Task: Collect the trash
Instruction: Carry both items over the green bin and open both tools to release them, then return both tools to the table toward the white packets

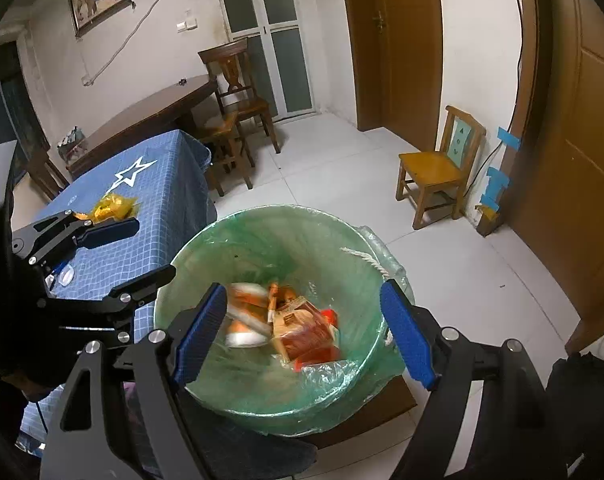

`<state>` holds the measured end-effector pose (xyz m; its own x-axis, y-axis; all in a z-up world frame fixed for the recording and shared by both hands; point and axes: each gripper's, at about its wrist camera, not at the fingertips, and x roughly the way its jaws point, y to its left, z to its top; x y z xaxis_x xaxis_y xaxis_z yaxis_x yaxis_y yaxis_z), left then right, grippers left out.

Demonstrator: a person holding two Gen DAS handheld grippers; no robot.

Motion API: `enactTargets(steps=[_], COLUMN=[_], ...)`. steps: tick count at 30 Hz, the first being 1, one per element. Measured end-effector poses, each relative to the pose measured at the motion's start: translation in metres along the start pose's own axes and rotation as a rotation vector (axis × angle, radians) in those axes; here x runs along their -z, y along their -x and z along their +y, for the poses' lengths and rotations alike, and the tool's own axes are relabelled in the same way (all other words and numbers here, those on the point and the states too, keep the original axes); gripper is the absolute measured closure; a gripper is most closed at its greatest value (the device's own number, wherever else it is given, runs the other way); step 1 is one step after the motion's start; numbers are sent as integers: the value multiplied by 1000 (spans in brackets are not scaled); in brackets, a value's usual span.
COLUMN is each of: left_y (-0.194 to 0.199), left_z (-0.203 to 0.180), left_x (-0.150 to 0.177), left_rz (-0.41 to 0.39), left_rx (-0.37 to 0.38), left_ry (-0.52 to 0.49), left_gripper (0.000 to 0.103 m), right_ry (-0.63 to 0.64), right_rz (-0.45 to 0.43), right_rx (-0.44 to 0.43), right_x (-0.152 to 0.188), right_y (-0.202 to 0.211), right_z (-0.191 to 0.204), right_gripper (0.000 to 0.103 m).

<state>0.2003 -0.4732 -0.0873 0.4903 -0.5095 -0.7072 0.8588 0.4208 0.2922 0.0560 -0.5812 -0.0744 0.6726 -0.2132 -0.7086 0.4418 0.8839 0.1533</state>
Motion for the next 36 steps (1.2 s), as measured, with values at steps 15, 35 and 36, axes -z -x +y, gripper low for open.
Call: enactTargets(steps=[15, 35, 36], left_y=[11, 117, 125], left_z=[-6, 89, 99], left_x=[6, 123, 132], left_rz=[-17, -84, -84], left_rx=[-51, -243, -248], left_ry=[-13, 279, 308], left_gripper=[43, 28, 27], right_ry=[39, 150, 158], right_rz=[-32, -414, -410], right_rx=[38, 77, 50], right_x=[4, 36, 36], right_y=[11, 50, 47], right_z=[14, 113, 123], right_gripper=[28, 22, 21])
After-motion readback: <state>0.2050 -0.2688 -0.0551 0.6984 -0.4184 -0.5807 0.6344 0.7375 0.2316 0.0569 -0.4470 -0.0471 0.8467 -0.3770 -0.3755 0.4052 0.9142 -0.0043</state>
